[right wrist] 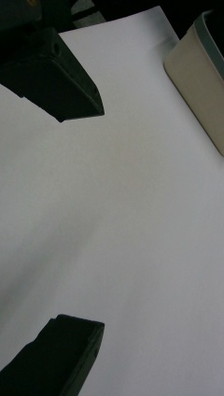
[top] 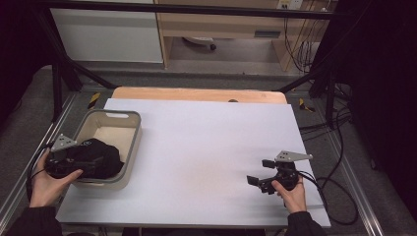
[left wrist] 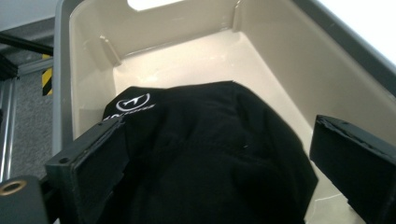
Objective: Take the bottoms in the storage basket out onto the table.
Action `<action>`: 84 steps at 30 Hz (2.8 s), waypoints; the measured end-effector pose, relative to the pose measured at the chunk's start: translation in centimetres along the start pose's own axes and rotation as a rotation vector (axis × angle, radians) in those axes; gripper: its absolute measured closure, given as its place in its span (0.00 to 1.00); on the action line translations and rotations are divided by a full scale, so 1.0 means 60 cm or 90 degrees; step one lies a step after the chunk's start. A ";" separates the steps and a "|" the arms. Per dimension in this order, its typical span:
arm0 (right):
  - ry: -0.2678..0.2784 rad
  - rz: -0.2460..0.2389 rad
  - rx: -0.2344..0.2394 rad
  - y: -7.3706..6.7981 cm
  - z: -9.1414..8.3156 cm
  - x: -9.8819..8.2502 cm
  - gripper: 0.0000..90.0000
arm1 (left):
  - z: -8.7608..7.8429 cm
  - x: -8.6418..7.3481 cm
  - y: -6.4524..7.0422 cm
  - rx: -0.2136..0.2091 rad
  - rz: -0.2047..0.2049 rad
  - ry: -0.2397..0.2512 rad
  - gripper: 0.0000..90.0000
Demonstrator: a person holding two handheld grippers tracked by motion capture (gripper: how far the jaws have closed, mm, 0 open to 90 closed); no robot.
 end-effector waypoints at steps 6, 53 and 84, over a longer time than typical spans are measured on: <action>-0.002 0.001 0.000 0.000 0.001 -0.001 0.01 | 0.006 -0.005 -0.008 0.010 -0.006 -0.011 0.10; -0.011 0.005 -0.002 0.001 0.003 -0.002 0.01 | 0.033 -0.020 -0.015 0.052 -0.022 -0.120 0.66; -0.013 0.006 -0.003 0.002 0.004 -0.003 0.01 | 0.006 -0.005 -0.009 0.058 -0.025 -0.087 0.83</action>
Point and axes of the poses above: each handheld gripper's, and its own axes: z roughly forward along the jaws, x roughly out of its top, y roughly to its right, the point moved 8 cm from there along z, roughly forward along the jaws, and after that the axes turned 10 degrees about -y, right-handed, at the moved point
